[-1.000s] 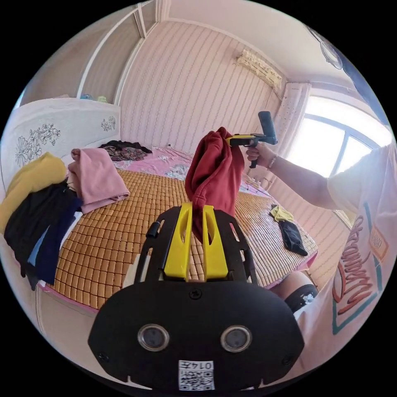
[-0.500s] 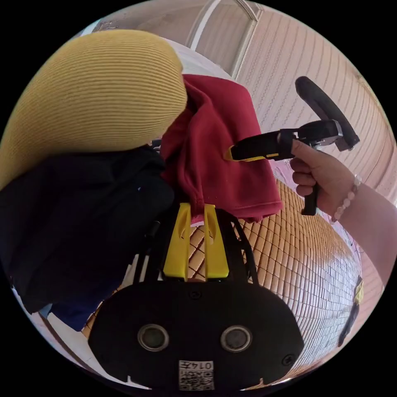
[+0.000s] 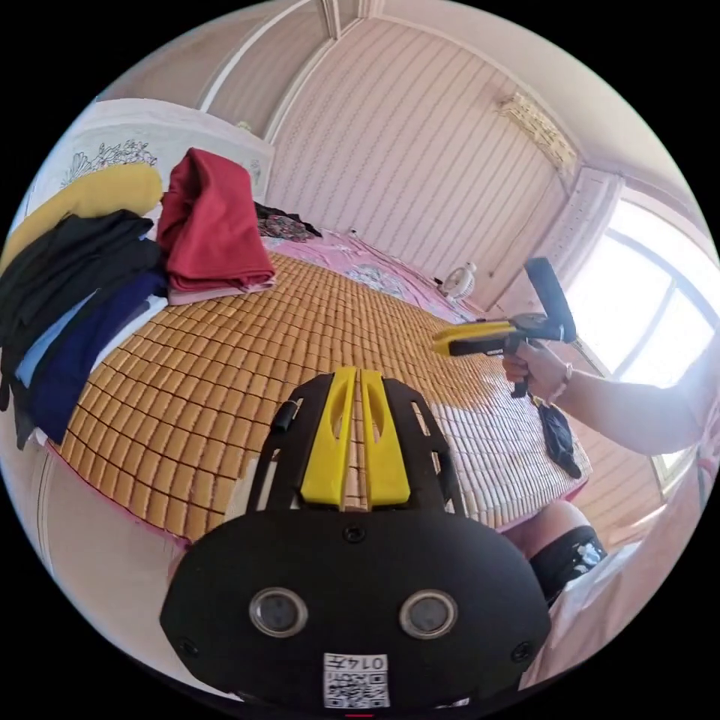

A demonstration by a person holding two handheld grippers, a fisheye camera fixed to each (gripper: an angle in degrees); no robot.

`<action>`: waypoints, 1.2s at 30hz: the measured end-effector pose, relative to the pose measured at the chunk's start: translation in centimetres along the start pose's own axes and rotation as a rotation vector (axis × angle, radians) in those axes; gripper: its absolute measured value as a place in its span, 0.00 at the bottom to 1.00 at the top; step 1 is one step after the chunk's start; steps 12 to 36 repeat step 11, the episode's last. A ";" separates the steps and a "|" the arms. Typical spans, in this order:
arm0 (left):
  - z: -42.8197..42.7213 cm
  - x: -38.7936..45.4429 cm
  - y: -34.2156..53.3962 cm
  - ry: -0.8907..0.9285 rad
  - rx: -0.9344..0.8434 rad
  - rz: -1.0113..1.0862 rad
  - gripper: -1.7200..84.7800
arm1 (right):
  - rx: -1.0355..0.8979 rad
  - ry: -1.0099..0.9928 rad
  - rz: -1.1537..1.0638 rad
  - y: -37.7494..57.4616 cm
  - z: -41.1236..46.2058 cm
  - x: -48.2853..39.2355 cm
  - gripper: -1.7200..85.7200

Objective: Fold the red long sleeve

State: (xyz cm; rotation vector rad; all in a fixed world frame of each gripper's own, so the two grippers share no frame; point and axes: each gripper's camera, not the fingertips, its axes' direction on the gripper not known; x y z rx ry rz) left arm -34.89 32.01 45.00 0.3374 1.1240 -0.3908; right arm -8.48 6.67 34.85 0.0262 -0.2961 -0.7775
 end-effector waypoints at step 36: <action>9.7 22.7 6.1 0.397 -0.258 0.413 0.12 | 0.075 0.285 1.015 48.9 -12.7 -3.7 0.12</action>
